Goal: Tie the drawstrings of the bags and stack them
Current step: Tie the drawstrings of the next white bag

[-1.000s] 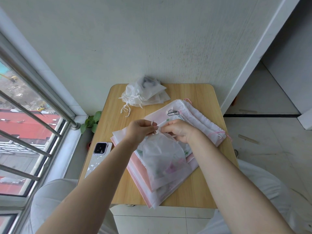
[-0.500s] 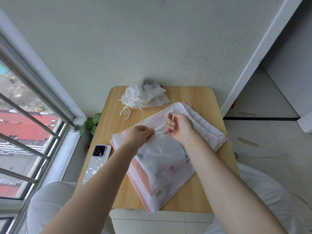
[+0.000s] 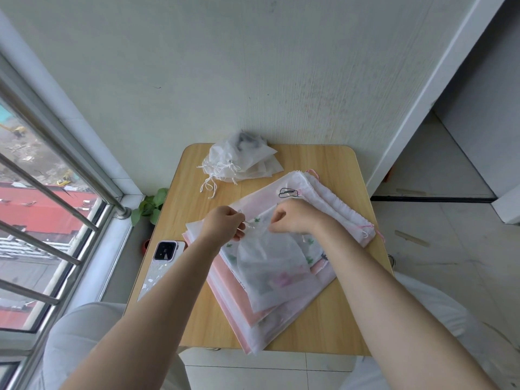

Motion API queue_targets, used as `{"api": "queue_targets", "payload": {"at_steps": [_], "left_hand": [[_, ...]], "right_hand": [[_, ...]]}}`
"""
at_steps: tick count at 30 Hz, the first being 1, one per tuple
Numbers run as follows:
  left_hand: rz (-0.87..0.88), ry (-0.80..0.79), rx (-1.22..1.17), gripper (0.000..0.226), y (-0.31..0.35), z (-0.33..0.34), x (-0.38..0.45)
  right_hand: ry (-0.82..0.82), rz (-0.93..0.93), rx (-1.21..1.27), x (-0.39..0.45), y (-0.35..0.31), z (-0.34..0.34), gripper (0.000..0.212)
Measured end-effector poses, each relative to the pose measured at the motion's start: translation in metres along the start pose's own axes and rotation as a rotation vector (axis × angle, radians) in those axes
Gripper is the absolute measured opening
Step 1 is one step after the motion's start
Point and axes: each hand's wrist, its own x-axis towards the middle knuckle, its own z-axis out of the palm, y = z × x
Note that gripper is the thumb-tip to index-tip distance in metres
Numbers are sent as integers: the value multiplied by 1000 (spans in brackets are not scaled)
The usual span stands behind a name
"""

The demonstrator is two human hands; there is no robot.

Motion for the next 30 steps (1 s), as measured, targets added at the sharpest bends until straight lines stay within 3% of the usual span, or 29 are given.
{"api": "queue_targets", "payload": {"at_steps": [3, 5, 7, 8, 11, 14, 17, 19, 22, 24, 28, 30], "left_hand": [[95, 79, 335, 10, 0, -1, -1], [270, 160, 515, 35, -5, -1, 1], [499, 118, 500, 50, -6, 4, 1], [525, 42, 439, 47, -2, 7, 0], [358, -146, 362, 32, 9, 15, -4], [339, -123, 532, 21, 11, 15, -4], [288, -75, 662, 34, 8, 6, 0], [226, -128, 541, 34, 12, -1, -1], [116, -278, 29, 29, 18, -5, -8], [97, -318, -179, 23, 16, -4, -12], [78, -448, -345, 16, 6, 3, -13], [84, -407, -323, 16, 3, 7, -13]], "right_hand": [[-19, -41, -26, -2, -6, 1, 11], [-20, -57, -21, -3, -8, 1, 11], [-10, -53, 13, -3, -9, 1, 12], [-4, -50, 28, -3, -8, 1, 13], [16, -50, 47, -5, -7, 1, 12], [46, -52, 54, -5, -2, 1, 8], [56, -30, 36, -4, 2, 3, 9], [71, -24, 26, -1, 4, 5, 12], [66, -15, 43, 0, 1, 9, 11], [74, -15, 51, 3, -1, 14, 18], [71, -15, 46, 6, 0, 19, 23], [73, -24, 55, 5, 1, 20, 28]]}}
